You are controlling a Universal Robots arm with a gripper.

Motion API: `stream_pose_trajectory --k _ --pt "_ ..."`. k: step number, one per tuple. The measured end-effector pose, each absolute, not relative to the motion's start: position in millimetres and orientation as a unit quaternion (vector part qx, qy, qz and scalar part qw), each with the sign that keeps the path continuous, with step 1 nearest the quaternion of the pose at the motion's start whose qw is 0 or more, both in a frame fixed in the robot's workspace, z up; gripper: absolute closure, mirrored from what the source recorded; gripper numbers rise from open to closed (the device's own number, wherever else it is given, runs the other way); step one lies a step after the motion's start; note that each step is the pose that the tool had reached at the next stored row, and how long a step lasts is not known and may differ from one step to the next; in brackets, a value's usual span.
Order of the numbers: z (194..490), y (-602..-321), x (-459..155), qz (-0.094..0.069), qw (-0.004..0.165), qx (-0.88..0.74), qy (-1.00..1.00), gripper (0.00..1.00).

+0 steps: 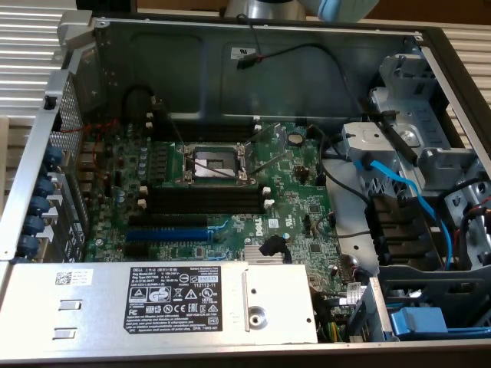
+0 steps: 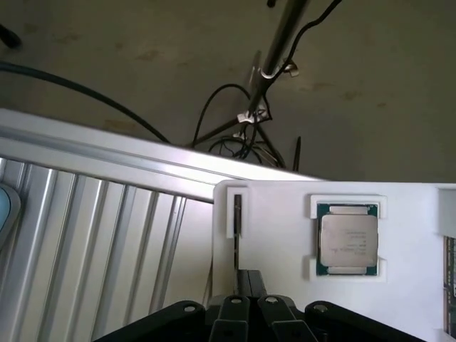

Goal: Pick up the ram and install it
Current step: 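Pick up the ram and move it above insertion slot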

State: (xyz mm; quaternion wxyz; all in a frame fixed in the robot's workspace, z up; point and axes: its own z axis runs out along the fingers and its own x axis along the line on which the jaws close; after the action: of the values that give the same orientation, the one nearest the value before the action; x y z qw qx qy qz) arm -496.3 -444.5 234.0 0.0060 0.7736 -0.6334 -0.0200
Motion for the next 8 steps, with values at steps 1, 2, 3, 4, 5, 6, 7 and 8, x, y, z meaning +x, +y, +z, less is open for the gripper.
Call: stream_pose_trajectory --k 1,2,3,4,5,6,7,8 --pt "232.2 -444.7 -496.3 -0.020 0.006 0.774 -0.633 0.90" --pt "230.7 -444.8 -496.0 -0.020 0.006 0.774 -0.633 0.90" --pt "229.7 -444.9 -495.1 -0.020 0.006 0.774 -0.633 0.90" --pt "228.9 -445.0 -494.3 -0.020 0.006 0.774 -0.633 0.90" --pt "228.1 -444.8 -493.9 -0.020 0.006 0.774 -0.633 0.90" --pt "227.4 -444.9 -493.3 -0.020 0.006 0.774 -0.633 0.90" --pt "226.5 -445.0 -492.4 -0.020 0.006 0.774 -0.633 0.90" --pt "225.6 -444.9 -492.2 -0.020 0.006 0.774 -0.633 0.90"
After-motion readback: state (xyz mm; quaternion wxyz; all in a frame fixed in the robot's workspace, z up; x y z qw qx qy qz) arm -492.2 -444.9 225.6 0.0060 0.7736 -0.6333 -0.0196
